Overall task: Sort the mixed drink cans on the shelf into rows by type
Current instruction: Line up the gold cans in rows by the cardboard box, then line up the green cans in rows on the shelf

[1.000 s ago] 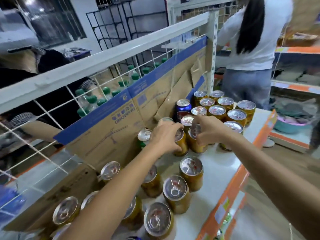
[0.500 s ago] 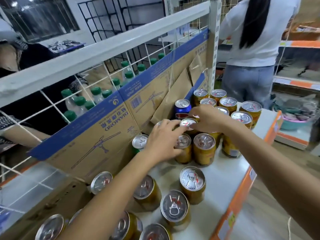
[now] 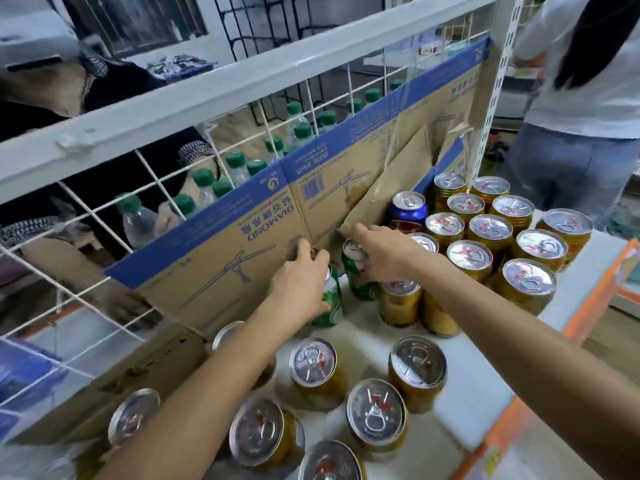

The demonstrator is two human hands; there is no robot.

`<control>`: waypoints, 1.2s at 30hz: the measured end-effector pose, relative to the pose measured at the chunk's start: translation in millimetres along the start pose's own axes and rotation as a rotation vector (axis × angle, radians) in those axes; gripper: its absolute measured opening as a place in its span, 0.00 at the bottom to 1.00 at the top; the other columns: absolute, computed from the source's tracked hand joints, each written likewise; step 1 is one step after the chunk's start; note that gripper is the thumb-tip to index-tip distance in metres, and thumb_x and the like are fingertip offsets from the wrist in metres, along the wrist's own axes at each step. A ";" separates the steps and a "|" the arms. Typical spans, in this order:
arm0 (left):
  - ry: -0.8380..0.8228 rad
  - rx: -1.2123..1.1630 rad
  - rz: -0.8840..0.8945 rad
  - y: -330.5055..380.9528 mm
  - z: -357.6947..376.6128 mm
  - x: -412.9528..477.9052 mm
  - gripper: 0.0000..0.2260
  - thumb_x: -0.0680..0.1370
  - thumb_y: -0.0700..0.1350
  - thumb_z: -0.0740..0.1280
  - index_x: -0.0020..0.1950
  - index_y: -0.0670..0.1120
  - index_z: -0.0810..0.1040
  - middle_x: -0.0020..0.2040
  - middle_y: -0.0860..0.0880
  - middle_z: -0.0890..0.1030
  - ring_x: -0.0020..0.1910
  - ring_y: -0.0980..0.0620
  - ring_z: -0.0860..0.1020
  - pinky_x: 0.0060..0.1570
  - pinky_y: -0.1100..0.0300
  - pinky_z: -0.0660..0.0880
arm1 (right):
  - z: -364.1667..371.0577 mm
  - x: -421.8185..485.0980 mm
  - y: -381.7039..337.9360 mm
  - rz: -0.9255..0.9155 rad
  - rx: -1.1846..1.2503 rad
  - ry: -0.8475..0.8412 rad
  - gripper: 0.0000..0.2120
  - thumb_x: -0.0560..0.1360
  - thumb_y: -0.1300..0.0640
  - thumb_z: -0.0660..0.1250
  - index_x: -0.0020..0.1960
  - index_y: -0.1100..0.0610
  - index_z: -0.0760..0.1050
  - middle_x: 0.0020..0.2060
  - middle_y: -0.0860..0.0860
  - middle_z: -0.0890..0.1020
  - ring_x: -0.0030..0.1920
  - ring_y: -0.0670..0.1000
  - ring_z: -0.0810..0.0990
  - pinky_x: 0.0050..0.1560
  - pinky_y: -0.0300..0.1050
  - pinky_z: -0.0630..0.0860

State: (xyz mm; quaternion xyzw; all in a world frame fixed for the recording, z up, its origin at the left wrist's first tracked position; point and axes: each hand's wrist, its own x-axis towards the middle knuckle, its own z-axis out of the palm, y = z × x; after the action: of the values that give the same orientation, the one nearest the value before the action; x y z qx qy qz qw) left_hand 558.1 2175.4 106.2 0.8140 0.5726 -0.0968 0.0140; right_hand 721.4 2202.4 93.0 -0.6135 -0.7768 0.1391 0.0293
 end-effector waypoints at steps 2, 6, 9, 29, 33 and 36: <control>0.001 -0.078 -0.009 -4.5 1.9 0.7 0.30 0.69 0.52 0.75 0.65 0.47 0.64 0.62 0.45 0.64 0.56 0.37 0.74 0.50 0.48 0.73 | -1.4 -2.8 -6.4 -0.037 -0.034 0.011 0.36 0.67 0.55 0.74 0.69 0.54 0.59 0.57 0.56 0.75 0.54 0.58 0.76 0.49 0.53 0.78; 0.058 -0.198 -0.052 -22.1 0.9 -15.9 0.33 0.66 0.55 0.76 0.66 0.50 0.66 0.60 0.49 0.72 0.59 0.42 0.74 0.55 0.47 0.71 | -12.6 -13.8 -32.1 -0.094 -0.057 0.034 0.33 0.66 0.56 0.73 0.67 0.55 0.63 0.57 0.56 0.76 0.54 0.60 0.76 0.47 0.54 0.77; 0.134 -0.239 -0.092 -40.9 -15.8 -46.5 0.37 0.66 0.53 0.76 0.70 0.51 0.64 0.65 0.52 0.72 0.62 0.45 0.73 0.59 0.48 0.70 | -34.8 -25.0 -59.1 -0.169 -0.079 0.072 0.31 0.65 0.56 0.73 0.65 0.55 0.64 0.52 0.57 0.78 0.51 0.60 0.77 0.45 0.52 0.77; 0.486 -0.242 -0.643 -218.6 -27.7 -426.1 0.38 0.62 0.57 0.78 0.69 0.62 0.67 0.68 0.58 0.72 0.66 0.54 0.70 0.61 0.57 0.68 | -32.5 -116.0 -389.2 -1.012 0.311 -0.030 0.37 0.61 0.55 0.80 0.67 0.50 0.69 0.59 0.41 0.74 0.55 0.39 0.72 0.52 0.26 0.66; 0.516 -0.243 -0.745 -253.0 -12.1 -496.6 0.38 0.62 0.54 0.80 0.69 0.61 0.68 0.68 0.59 0.71 0.68 0.55 0.69 0.63 0.56 0.66 | -4.2 -133.0 -463.0 -1.088 0.338 -0.068 0.34 0.62 0.58 0.80 0.64 0.50 0.70 0.56 0.41 0.75 0.50 0.38 0.72 0.48 0.19 0.61; 0.571 -0.231 -0.821 -278.6 3.4 -538.5 0.38 0.62 0.50 0.80 0.69 0.61 0.69 0.68 0.58 0.72 0.68 0.54 0.69 0.64 0.55 0.67 | 18.3 -143.4 -513.5 -1.143 0.356 -0.057 0.34 0.64 0.60 0.78 0.65 0.51 0.68 0.60 0.46 0.75 0.54 0.40 0.71 0.49 0.26 0.66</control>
State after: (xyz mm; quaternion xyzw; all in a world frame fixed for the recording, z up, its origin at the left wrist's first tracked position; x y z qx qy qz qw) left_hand 122.0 1770.2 220.9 0.5090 0.8331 0.1958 -0.0922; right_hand 267.4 1954.2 222.7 -0.0803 -0.9490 0.2457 0.1807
